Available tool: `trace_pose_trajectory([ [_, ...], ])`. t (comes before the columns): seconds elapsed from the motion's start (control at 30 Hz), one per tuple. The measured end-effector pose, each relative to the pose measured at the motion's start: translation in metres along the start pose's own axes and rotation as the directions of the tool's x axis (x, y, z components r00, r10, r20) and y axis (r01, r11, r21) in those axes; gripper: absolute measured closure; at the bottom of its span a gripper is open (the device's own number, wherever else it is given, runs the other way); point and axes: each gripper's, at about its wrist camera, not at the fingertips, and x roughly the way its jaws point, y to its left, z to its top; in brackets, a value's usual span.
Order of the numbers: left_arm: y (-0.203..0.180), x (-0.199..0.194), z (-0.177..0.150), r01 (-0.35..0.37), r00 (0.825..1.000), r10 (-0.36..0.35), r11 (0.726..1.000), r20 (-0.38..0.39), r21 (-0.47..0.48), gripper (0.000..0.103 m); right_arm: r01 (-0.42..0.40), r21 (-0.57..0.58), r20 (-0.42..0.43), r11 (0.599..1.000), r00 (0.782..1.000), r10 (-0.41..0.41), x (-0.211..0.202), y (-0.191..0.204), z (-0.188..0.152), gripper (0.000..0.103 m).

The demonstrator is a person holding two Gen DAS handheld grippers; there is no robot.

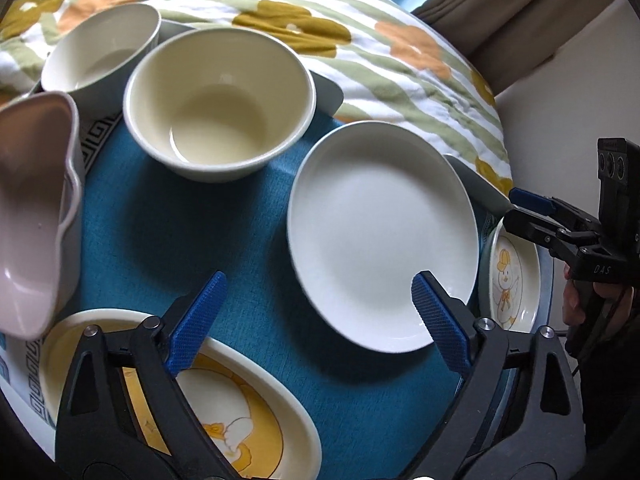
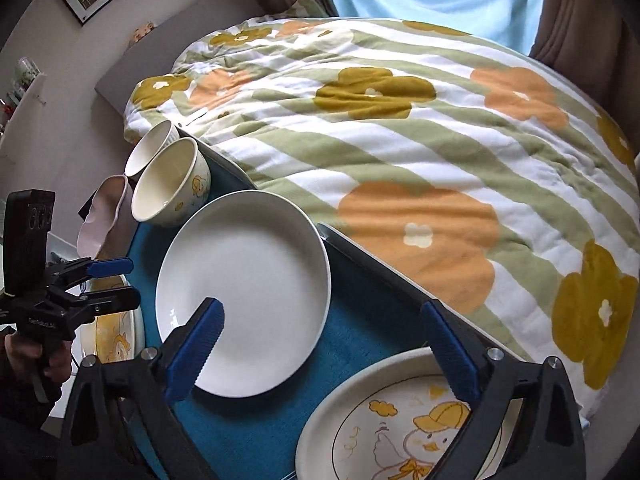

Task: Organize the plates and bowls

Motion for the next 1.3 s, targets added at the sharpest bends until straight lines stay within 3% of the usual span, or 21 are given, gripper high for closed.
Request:
trace_pose_trajectory([
  [0.27,-0.004,0.033,-0.007,-0.042,0.998,0.042,0.999,-0.048,-0.009,0.060,-0.081,-0.049,-0.072,0.996,0.994,0.077,0.036,-0.003,-0.004,0.049],
  [0.37,-0.006,0.037,-0.007,-0.047,0.998,0.047,0.999,-0.049,-0.003,0.073,-0.088,-0.052,-0.073,0.995,0.994,0.084,0.040,-0.004,-0.006,0.056],
  [0.47,-0.008,0.040,-0.007,-0.056,0.997,0.056,0.998,-0.049,0.002,0.084,-0.103,-0.056,-0.089,0.993,0.991,0.098,0.044,-0.005,-0.007,0.071],
  [0.67,-0.005,0.038,-0.006,-0.056,0.998,0.056,0.998,-0.032,-0.009,0.086,-0.093,-0.066,-0.096,0.993,0.992,0.087,0.048,-0.007,-0.011,0.088],
  [0.93,-0.010,0.034,-0.007,-0.100,0.994,0.100,0.995,-0.032,0.003,0.086,-0.098,-0.073,-0.080,0.993,0.993,0.092,0.045,-0.006,-0.013,0.088],
  [1.3,-0.021,0.025,-0.004,-0.104,0.995,0.104,0.994,-0.007,0.034,0.086,-0.087,-0.053,-0.055,0.995,0.995,0.085,0.034,-0.005,-0.015,0.088],
])
